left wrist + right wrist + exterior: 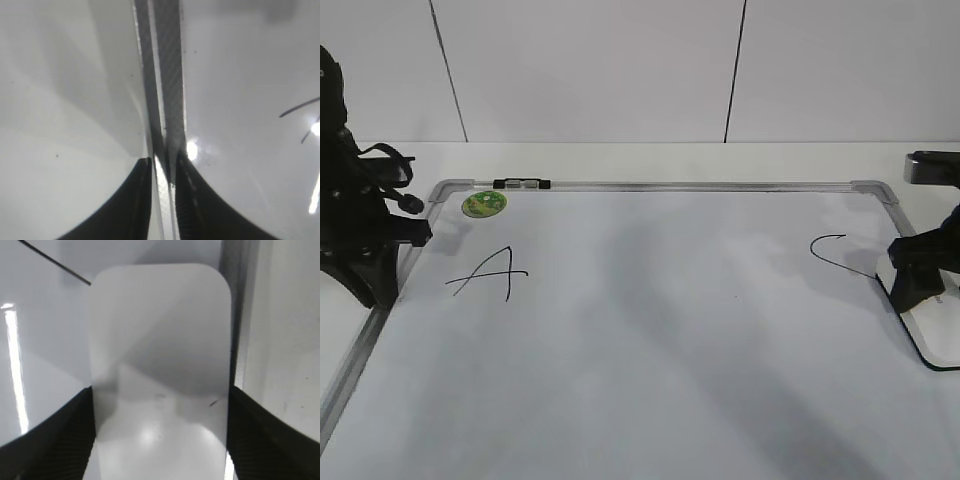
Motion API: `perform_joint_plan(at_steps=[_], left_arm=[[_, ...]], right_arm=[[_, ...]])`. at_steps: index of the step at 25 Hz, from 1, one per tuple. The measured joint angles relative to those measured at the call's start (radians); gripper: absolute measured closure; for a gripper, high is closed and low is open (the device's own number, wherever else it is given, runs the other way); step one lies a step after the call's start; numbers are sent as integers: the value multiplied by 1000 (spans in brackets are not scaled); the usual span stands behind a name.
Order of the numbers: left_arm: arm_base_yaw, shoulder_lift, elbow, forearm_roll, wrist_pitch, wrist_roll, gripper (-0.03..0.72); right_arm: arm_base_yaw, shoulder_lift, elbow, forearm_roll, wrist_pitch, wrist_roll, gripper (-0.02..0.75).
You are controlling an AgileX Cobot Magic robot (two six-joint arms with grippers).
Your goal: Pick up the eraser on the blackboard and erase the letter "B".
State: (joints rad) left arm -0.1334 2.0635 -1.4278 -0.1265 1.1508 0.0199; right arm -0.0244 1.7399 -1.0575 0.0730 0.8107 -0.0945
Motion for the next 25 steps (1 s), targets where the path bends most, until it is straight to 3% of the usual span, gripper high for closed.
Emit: perform_joint_plan(at_steps=[6,20,25], left_arm=[[0,0,0,0,0,0,556],[0,0,0,0,0,0,544],[0,0,0,0,4,0,482]], right_arm=[[0,0,-30,0,44,2,151],[0,0,-268,0,391,27,151],[0,0,-342,15,402,29,151]])
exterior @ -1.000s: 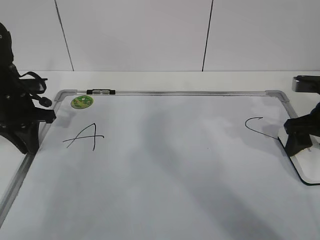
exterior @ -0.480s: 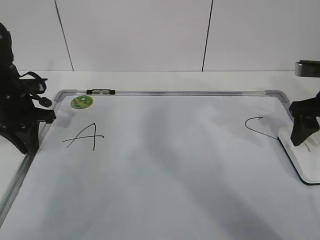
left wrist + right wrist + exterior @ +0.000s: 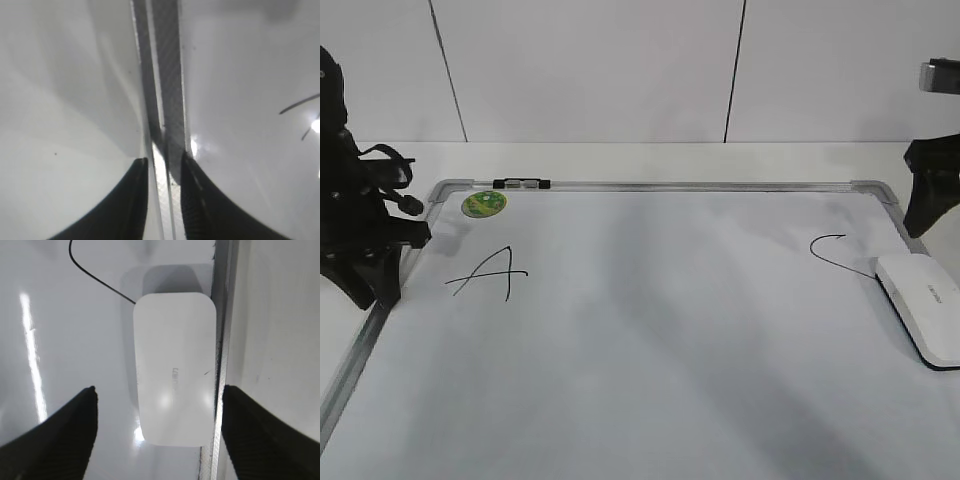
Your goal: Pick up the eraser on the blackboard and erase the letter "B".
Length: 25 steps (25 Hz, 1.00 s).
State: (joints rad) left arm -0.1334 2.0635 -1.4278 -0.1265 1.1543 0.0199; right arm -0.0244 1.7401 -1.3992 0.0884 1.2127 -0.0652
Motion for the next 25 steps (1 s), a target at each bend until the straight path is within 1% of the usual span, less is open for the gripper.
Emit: perform_joint_plan(at_steps=[3,5,13,15,22,25], left_arm=[[0,2,-4,2,5,0,435],[0,9,-19,2,15,0,423],[0,12,-134,7,43,0,415],[0,-4,-147,14,45,0,415],[0,-150,-153,22,58,0,415],[0,-255,-153,30,64,0,415]], right_arm=[[0,0,-6,7,4,0,151],[0,0,-6,9,4,0,151],[0,0,-6,9,6,0,151],[0,0,-6,9,6,0,151],[0,0,-6,39,6,2,151],[0,-34,18,41,6,2,151]])
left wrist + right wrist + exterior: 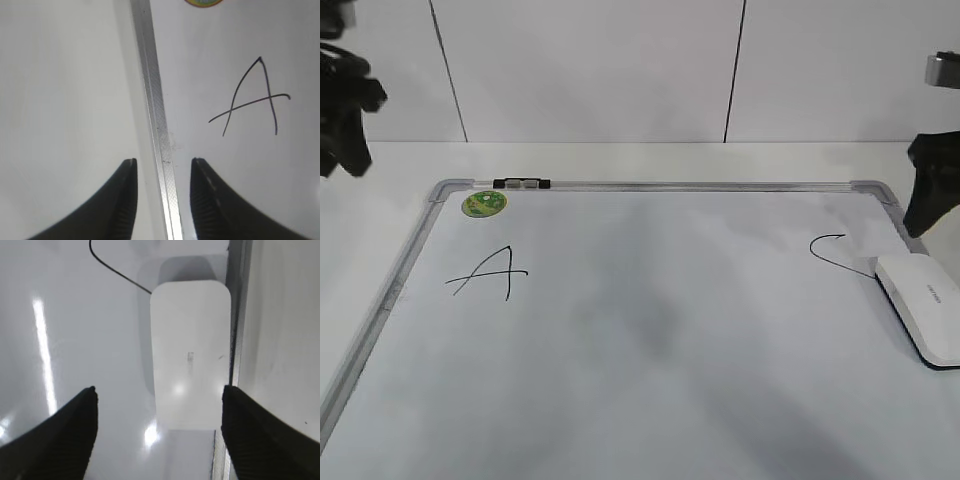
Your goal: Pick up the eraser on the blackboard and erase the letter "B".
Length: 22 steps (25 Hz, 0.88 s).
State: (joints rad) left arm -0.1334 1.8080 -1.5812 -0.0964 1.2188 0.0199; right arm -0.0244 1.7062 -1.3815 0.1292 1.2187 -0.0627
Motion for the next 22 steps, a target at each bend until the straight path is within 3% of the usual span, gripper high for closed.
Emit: perform_joint_plan(at_steps=[11,22], left_arm=[[0,-519,152,41,23,0,415],[0,-1021,439,70,43,0,427]], right_arm=[[0,-351,121,0,8,0,151],[0,-722,187,-11,30,-6,152]])
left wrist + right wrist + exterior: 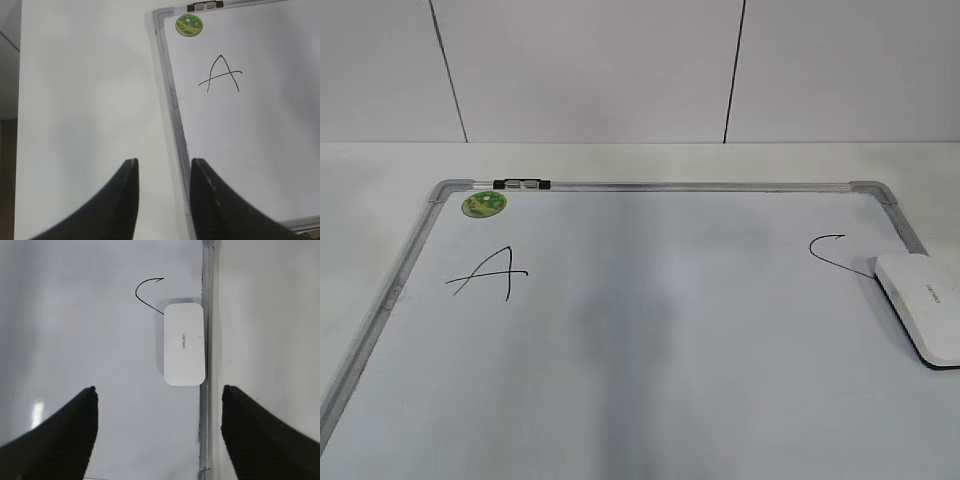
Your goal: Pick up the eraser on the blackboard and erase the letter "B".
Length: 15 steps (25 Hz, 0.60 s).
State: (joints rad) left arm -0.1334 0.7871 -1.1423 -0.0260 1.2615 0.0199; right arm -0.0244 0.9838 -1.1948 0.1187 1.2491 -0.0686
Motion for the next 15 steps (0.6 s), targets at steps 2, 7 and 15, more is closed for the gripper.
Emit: perform_joint_plan(at_steps=[2,7,15], left_arm=[[0,-86,51,6,4,0,430],[0,-286,162,8,8,0,433],[0,-510,363,-27,11,0,435]], right_arm=[[0,-83,63,-1,2,-2,152],[0,-314,244,-1,8,-16,152],[0,-701,479,-1,14,-31,153]])
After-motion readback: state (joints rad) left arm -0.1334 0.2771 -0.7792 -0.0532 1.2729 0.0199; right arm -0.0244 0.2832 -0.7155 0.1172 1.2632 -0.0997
